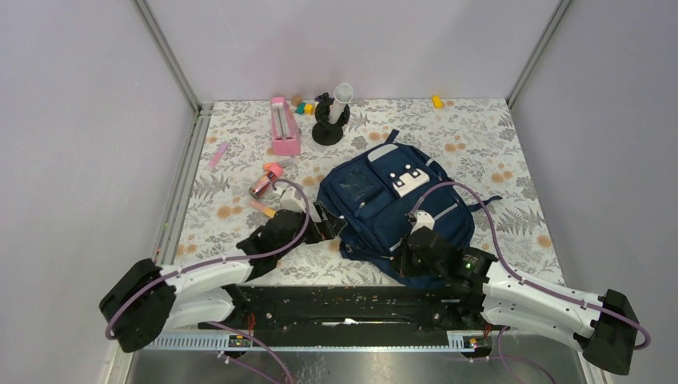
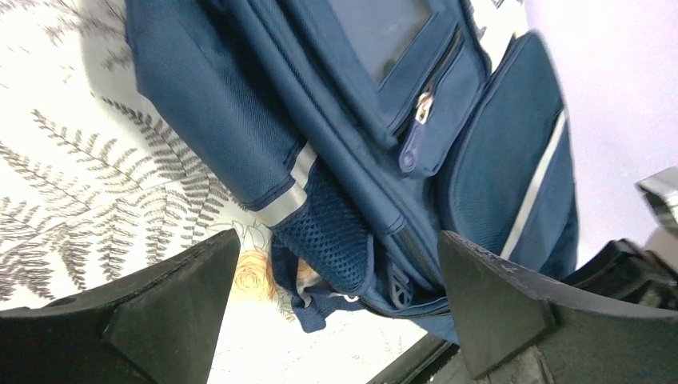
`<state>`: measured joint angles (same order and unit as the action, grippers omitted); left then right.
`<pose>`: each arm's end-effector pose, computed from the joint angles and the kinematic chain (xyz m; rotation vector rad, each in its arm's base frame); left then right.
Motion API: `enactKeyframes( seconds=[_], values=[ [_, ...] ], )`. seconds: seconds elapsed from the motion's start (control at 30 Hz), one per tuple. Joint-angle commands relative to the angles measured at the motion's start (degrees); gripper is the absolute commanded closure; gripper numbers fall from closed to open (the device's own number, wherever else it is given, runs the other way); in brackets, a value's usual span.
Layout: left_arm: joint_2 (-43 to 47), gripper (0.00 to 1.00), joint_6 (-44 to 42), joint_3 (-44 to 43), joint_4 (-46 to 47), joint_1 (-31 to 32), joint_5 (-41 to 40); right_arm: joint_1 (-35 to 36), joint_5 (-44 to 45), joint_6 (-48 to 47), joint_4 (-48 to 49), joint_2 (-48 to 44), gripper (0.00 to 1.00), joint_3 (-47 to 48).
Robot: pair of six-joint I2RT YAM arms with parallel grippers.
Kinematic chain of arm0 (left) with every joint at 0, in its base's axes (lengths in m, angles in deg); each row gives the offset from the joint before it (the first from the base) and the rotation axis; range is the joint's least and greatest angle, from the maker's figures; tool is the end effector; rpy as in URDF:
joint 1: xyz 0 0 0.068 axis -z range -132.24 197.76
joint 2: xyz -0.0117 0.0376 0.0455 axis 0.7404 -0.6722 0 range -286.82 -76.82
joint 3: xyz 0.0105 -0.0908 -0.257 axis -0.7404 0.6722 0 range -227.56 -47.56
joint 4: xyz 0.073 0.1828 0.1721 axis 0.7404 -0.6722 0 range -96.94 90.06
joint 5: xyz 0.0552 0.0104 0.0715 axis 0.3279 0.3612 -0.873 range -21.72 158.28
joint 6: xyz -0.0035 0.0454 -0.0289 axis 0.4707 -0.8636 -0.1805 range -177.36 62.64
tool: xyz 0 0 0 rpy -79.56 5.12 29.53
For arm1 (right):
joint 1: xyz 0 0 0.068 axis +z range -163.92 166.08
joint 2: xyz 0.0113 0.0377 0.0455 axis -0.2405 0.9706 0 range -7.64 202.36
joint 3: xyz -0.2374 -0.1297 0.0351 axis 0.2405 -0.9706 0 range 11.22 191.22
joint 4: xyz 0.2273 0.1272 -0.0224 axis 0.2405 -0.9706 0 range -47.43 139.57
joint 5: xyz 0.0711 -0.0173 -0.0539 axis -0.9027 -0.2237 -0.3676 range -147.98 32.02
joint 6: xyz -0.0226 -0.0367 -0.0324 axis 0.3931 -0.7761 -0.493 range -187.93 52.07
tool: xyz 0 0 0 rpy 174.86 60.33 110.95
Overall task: Pack the student bag
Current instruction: Zip the student bag at the center of the board.
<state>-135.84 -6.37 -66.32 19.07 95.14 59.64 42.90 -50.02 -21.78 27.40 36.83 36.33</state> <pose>0.1473 -0.1521 0.1877 -0.1720 2.0633 -0.9682 0.0942 0.1349 0.2014 -0.1488 2.4058 0.7440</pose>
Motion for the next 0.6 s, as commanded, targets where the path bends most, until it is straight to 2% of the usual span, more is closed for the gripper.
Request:
enactKeyframes(
  seconds=[0.0,0.1,0.17,0.2,0.27,0.57],
  values=[
    [-6.94,0.03,1.47,-2.28,5.56,-0.86,8.38,-1.09,3.41,-0.15,0.04,-0.71,1.00,0.80],
    [-10.30,0.03,3.23,-1.42,9.83,-1.46,10.20,-1.05,3.46,0.29,0.17,-1.12,1.00,0.58],
    [-12.93,0.07,3.60,-2.11,10.72,-1.58,11.07,-1.10,3.55,0.47,0.19,-1.31,1.00,0.22],
    [-14.25,0.14,4.01,-1.92,12.32,-1.59,11.50,-1.10,3.48,0.46,0.19,-1.29,1.00,0.17],
    [-16.69,0.34,4.84,-1.60,15.08,-1.58,12.11,-1.09,3.23,0.43,0.07,-1.25,1.00,-0.06],
    [-20.63,0.89,4.77,-2.33,17.89,-0.97,13.43,-1.01,0.79,0.17,-0.46,-0.21,1.00,0.42]
  ],
)
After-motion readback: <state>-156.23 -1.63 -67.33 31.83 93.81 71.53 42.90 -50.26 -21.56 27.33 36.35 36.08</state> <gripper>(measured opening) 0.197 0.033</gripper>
